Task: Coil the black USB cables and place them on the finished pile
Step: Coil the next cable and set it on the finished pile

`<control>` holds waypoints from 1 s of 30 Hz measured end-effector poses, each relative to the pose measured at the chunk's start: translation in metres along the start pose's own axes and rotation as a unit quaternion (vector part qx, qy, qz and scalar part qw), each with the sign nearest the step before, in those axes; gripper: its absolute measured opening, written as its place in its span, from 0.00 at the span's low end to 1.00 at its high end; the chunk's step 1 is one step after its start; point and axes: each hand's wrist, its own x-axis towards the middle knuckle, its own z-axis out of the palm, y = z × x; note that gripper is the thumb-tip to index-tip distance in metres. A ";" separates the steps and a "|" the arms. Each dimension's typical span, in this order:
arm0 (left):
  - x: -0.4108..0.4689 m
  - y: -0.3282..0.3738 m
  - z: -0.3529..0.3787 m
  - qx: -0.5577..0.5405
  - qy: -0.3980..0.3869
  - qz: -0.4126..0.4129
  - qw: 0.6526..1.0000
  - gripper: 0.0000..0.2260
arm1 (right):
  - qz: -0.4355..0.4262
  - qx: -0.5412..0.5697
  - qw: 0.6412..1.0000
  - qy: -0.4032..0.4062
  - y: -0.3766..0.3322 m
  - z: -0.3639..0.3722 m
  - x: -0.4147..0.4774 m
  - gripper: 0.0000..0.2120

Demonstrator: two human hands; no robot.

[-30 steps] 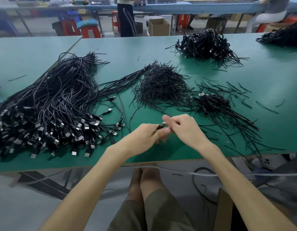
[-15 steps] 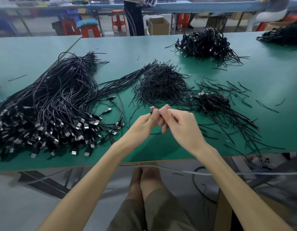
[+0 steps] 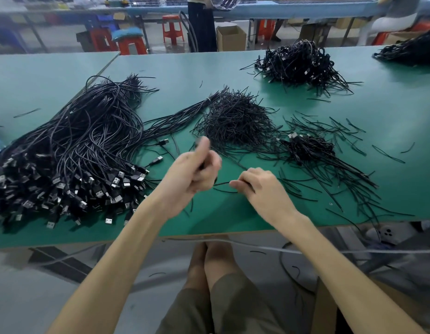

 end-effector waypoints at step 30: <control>0.007 -0.031 0.005 0.367 -0.024 -0.042 0.929 0.19 | 0.032 -0.096 0.987 0.127 -0.001 -0.012 0.023 0.19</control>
